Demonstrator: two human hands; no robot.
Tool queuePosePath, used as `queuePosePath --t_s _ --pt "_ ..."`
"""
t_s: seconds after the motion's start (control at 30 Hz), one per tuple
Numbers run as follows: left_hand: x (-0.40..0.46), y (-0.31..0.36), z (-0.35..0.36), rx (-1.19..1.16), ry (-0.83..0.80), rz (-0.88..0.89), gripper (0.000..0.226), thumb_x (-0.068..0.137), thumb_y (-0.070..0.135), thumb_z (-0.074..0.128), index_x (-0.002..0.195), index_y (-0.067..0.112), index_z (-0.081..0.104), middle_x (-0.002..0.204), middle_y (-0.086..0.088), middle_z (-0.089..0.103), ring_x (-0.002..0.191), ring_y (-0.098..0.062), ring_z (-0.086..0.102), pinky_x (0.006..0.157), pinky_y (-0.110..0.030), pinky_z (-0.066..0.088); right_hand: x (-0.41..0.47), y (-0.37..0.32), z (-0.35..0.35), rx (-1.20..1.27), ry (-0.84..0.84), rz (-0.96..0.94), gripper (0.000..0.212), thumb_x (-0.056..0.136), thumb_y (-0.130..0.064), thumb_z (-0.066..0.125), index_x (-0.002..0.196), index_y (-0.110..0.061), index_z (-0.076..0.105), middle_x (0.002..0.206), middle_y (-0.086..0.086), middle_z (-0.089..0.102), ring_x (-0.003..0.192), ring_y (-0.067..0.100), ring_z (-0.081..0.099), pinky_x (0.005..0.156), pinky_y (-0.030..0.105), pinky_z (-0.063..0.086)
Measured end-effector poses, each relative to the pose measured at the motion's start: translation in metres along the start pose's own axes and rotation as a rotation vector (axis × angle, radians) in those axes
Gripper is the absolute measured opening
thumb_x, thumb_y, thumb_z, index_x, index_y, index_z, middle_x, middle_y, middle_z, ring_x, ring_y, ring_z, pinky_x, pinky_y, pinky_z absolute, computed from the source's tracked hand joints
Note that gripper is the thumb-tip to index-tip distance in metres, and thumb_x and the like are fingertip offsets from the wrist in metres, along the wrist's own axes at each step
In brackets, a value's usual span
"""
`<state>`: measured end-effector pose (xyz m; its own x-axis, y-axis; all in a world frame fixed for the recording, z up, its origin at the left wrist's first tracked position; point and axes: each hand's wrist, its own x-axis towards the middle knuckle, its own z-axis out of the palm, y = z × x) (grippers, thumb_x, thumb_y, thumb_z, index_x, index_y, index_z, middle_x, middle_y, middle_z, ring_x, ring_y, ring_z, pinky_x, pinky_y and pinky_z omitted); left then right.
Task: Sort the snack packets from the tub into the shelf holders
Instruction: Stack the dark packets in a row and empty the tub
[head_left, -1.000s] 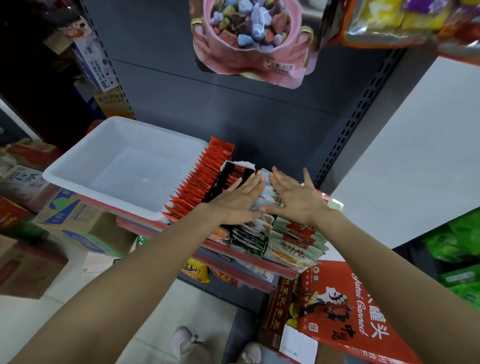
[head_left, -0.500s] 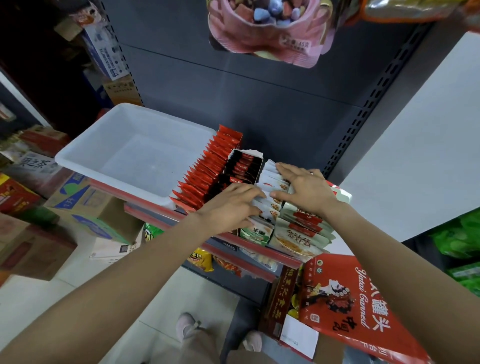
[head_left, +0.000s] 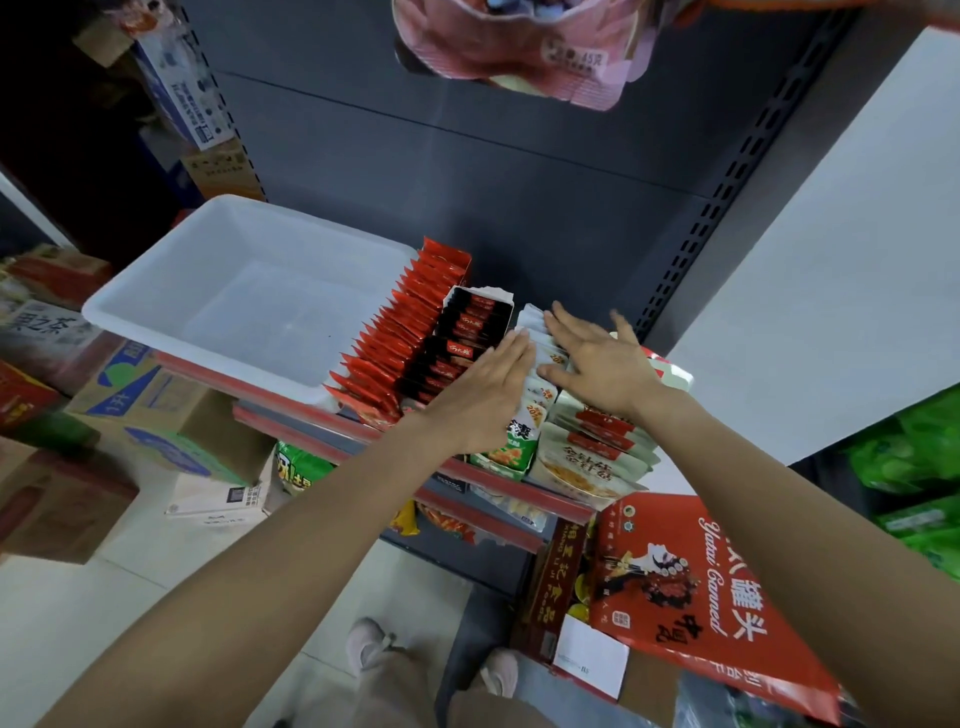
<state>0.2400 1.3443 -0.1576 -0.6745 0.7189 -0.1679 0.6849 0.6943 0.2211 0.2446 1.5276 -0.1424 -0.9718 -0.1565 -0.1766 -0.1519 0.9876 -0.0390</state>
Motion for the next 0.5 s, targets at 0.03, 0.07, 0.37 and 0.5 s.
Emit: queuePosePath --t_s 0.03,0.07,0.37,0.5 --pt "0.000 0.000 -0.001 0.012 -0.043 -0.004 0.091 0.084 0.002 0.048 0.145 0.004 -0.020 0.152 -0.010 -0.029 0.140 -0.017 -0.028 0.115 -0.029 -0.014 -0.001 -0.001 -0.003 -0.027 0.002 0.016 0.070 0.096 -0.056 0.025 0.151 -0.019 0.003 0.159 -0.003 -0.005 0.145 0.009 0.007 0.114 0.047 -0.012" --pt "0.001 -0.001 -0.002 0.018 -0.075 -0.010 0.096 0.081 0.004 0.049 0.144 0.004 -0.023 0.151 -0.011 -0.032 0.138 -0.017 -0.031 0.115 -0.030 -0.015 -0.004 -0.003 -0.007 -0.055 0.020 0.037 0.071 0.096 -0.056 0.023 0.151 -0.017 0.002 0.159 -0.001 -0.007 0.146 0.009 0.003 0.112 0.050 -0.016" --pt "0.015 -0.001 -0.005 0.306 -0.010 0.046 0.134 0.067 0.066 0.066 0.144 0.001 -0.023 0.150 -0.015 -0.031 0.139 -0.026 -0.030 0.115 -0.041 -0.017 -0.018 -0.008 -0.024 -0.043 -0.058 0.013 0.058 0.097 -0.047 0.032 0.149 -0.022 0.022 0.156 -0.002 0.020 0.141 0.016 0.027 0.117 0.042 -0.002" --pt "0.023 0.001 -0.004 0.183 -0.070 0.037 0.130 0.070 0.057 0.070 0.145 0.003 -0.020 0.152 -0.012 -0.028 0.141 -0.023 -0.025 0.116 -0.034 -0.013 -0.019 -0.002 -0.021 0.058 -0.051 0.006 0.057 0.097 -0.044 0.038 0.149 -0.026 0.022 0.157 -0.004 0.019 0.142 0.013 0.023 0.117 0.037 0.000"
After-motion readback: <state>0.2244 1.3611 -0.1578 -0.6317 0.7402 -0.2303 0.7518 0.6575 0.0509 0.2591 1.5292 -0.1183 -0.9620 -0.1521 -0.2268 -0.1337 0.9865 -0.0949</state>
